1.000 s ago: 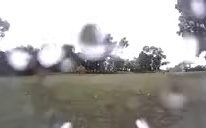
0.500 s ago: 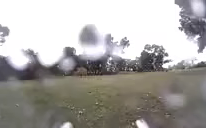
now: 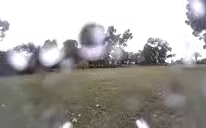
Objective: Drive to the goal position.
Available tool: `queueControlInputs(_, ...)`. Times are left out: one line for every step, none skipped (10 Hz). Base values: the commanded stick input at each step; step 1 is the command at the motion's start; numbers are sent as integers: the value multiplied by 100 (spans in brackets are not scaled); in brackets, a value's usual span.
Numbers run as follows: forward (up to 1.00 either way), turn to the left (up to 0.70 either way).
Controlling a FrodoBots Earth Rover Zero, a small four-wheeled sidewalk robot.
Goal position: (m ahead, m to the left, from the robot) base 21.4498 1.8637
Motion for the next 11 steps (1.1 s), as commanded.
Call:
queueControlInputs(100, 1)
queueControlInputs(100, 1)
queueControlInputs(100, 1)
queueControlInputs(100, 1)
queueControlInputs(100, 1)
queueControlInputs(100, 1)
queueControlInputs(100, 1)
queueControlInputs(100, 1)
queueControlInputs(100, 1)
queueControlInputs(100, 1)
queueControlInputs(100, 1)
